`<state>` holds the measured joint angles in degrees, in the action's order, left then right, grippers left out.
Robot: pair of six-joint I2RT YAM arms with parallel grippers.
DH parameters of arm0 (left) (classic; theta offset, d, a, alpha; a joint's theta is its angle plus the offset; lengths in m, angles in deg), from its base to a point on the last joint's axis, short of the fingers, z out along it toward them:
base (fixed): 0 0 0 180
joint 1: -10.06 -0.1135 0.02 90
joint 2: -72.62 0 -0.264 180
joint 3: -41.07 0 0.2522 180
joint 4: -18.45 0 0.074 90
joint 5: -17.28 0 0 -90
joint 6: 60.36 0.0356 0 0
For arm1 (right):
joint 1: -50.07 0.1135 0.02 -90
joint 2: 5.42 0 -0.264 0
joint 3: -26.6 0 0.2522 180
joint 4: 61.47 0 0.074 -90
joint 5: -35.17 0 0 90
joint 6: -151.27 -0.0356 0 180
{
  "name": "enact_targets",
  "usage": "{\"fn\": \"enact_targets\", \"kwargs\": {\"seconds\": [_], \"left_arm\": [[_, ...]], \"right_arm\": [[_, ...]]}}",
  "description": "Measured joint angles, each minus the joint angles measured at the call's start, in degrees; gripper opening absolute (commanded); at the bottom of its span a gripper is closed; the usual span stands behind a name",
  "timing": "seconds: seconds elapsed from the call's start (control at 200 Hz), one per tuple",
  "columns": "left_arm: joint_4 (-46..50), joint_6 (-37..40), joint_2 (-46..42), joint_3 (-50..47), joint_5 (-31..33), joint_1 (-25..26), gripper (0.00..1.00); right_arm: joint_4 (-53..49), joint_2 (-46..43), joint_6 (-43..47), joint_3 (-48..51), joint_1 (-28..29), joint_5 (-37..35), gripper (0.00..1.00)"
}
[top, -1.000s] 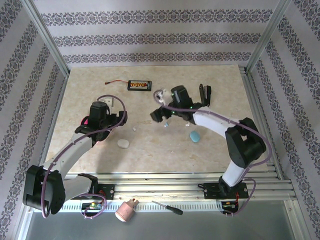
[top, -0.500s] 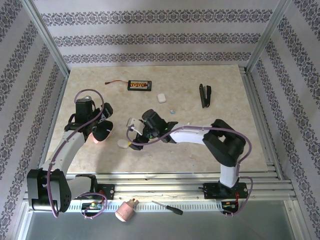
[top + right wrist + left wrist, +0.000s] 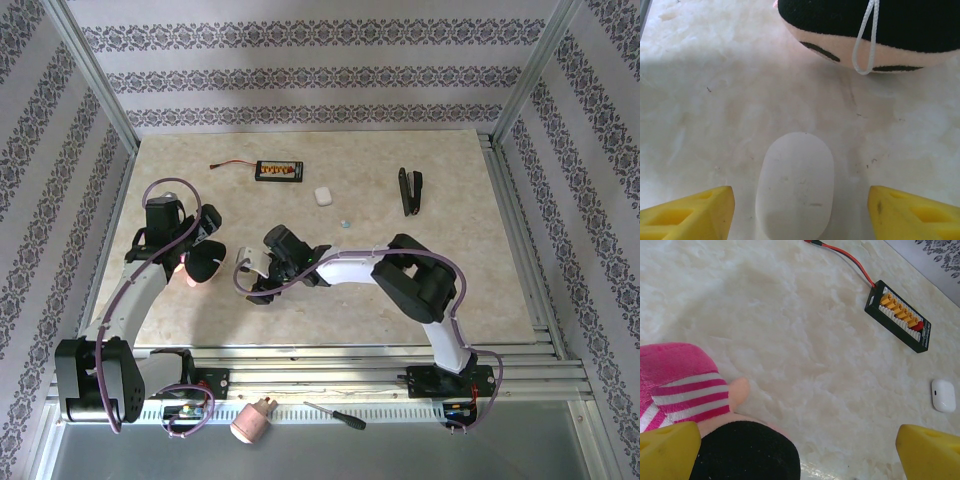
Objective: Insert wireless bluetooth earbuds into charging case
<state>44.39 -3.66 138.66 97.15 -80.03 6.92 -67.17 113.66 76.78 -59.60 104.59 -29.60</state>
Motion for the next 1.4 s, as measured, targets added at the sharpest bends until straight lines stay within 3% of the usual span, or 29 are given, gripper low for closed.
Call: {"fn": "enact_targets", "kwargs": {"seconds": [0.315,0.5,0.675,0.984,1.404], "left_arm": [[0.0,1.9,-2.0,-0.5,0.0,0.0,0.99],[-0.1,2.7,-2.1,-0.5,0.1,0.0,0.99],[-0.1,3.0,-2.1,-0.5,0.0,0.0,1.0],[-2.6,5.7,-5.3,-2.4,-3.4,0.3,0.99],[-20.1,21.2,-5.4,-5.2,-8.7,15.7,1.0]], "right_arm": [[-2.6,2.6,2.1,-1.9,0.0,0.8,0.63],[-3.1,3.8,2.9,-2.8,0.0,0.9,0.47],[-3.4,3.8,3.6,-2.8,0.0,1.0,0.39],[-3.6,-1.4,3.8,1.7,-1.8,1.0,0.38],[-9.0,-24.5,-0.6,11.6,-15.5,3.1,0.36]]}}
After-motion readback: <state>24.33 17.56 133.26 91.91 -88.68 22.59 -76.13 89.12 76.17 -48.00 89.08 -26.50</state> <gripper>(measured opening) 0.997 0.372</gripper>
